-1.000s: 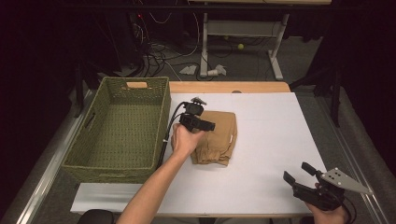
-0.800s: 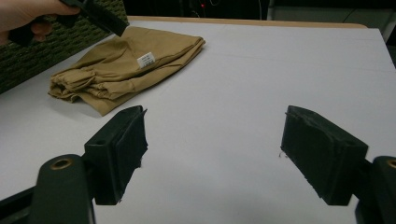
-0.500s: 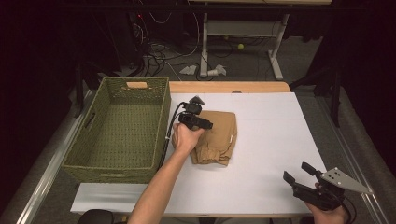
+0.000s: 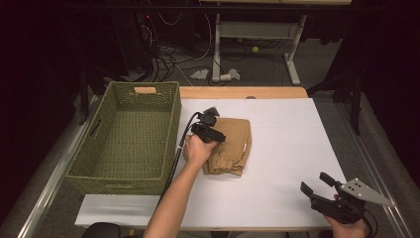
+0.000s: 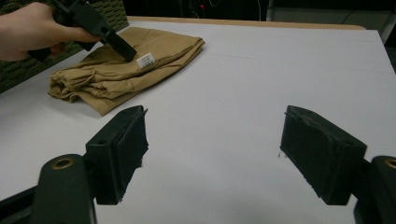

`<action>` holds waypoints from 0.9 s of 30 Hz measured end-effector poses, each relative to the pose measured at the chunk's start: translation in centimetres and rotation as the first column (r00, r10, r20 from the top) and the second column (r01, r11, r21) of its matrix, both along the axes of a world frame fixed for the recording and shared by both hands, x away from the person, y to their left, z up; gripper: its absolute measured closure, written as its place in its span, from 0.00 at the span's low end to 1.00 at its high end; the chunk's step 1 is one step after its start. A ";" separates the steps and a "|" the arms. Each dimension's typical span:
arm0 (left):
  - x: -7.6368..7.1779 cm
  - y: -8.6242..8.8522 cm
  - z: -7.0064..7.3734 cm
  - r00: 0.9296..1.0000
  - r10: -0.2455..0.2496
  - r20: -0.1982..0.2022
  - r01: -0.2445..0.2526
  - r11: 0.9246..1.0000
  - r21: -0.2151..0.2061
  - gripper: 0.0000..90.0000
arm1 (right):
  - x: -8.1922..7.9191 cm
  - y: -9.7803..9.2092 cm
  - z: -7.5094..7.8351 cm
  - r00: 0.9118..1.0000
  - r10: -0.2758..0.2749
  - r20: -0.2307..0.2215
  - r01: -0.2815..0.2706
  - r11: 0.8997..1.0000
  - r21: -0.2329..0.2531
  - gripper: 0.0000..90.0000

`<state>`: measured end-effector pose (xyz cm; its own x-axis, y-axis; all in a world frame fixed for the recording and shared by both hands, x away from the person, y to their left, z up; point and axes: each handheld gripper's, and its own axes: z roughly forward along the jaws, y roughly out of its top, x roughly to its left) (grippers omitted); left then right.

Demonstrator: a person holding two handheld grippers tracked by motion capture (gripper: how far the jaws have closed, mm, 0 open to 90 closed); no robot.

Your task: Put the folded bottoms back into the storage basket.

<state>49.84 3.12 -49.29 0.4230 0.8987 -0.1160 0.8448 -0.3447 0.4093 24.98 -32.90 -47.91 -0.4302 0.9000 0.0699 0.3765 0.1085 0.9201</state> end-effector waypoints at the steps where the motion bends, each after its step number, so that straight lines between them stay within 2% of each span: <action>1: 0.0 0.0 0.0 1.000 0.000 0.000 0.000 1.000 0.000 0.27 | 0.0 0.0 0.0 1.000 0.000 -0.001 0.000 1.000 0.001 0.26; 6: -0.2 0.0 0.1 0.999 -0.037 0.005 0.037 0.999 0.000 0.34 | 0.1 0.0 0.0 1.000 -0.001 -0.010 0.001 1.000 0.004 0.27; 9: -0.6 -0.4 0.3 0.997 -0.071 0.009 0.071 0.997 -0.014 0.50 | 0.2 0.0 0.0 1.000 -0.001 -0.012 0.001 1.000 0.001 0.27; 10: -0.6 -0.5 0.4 0.997 -0.079 0.004 0.079 0.997 -0.021 0.58 | 0.2 0.0 0.0 1.000 -0.001 -0.016 0.001 1.000 0.000 0.27; 13: -0.7 -0.6 0.4 0.996 -0.086 -0.009 0.085 0.995 -0.043 0.73 | 0.1 0.0 0.0 1.000 -0.002 -0.015 0.002 1.000 0.000 0.27; 16: -0.7 -0.7 0.4 0.995 -0.102 -0.012 0.102 0.993 -0.053 0.78 | 0.1 0.0 0.0 1.000 -0.003 -0.012 0.003 1.000 -0.002 0.27; 20: -0.8 -0.9 0.7 0.991 -0.135 0.000 0.135 0.991 -0.023 0.84 | 0.2 0.0 0.0 1.000 -0.005 -0.020 0.005 1.000 0.002 0.27; 23: -0.8 -0.8 1.2 0.990 -0.143 0.007 0.143 0.989 -0.036 0.87 | 0.1 -0.1 0.0 1.000 -0.008 -0.014 0.008 1.000 0.004 0.27; 27: -1.4 -0.7 2.8 0.984 -0.176 0.041 0.177 0.984 -0.029 0.87 | 0.1 0.0 0.0 1.000 -0.009 -0.012 0.009 1.000 0.003 0.27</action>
